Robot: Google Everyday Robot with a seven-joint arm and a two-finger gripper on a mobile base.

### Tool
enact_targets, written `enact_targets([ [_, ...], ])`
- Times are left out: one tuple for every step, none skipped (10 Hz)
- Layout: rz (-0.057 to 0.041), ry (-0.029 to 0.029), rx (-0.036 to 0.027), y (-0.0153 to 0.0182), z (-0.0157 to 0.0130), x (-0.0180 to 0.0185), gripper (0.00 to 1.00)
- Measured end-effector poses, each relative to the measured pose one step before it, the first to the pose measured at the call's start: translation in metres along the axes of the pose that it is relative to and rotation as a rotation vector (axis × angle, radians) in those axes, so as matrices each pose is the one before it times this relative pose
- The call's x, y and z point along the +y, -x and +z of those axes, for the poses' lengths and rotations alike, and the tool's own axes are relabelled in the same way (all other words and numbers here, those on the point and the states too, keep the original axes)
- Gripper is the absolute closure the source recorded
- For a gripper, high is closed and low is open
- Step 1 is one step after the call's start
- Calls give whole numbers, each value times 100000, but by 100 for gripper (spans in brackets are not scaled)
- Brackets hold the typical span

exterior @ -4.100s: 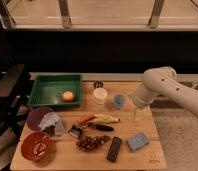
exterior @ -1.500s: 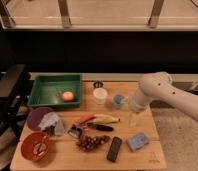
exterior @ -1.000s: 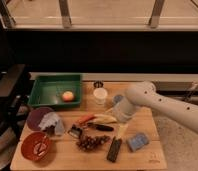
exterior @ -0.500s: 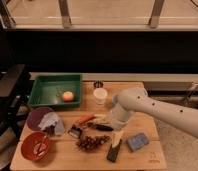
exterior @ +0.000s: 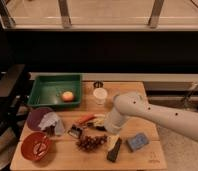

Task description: Place grapes in metal cup

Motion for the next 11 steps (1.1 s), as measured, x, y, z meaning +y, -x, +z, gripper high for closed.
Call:
enact_targets([
  [-117, 143, -1797, 511, 1094, -83, 20],
  [594, -164, -1886, 78, 774, -66, 20],
  [15, 106, -2074, 147, 807, -232, 20],
  [-95, 473, -1884, 99, 834, -235, 20],
  [44, 813, -2350, 16, 1120, -315, 20],
  [412, 1458, -2535, -135, 1433, -197, 20],
  [20, 1115, -1334, 29, 829, -177, 20],
  [525, 1290, -1355, -107, 641, 18, 20],
  [335, 1012, -992, -148, 436, 126, 26],
  [-337, 346, -12, 85, 74, 76, 35],
  [-534, -157, 644, 134, -251, 62, 46],
])
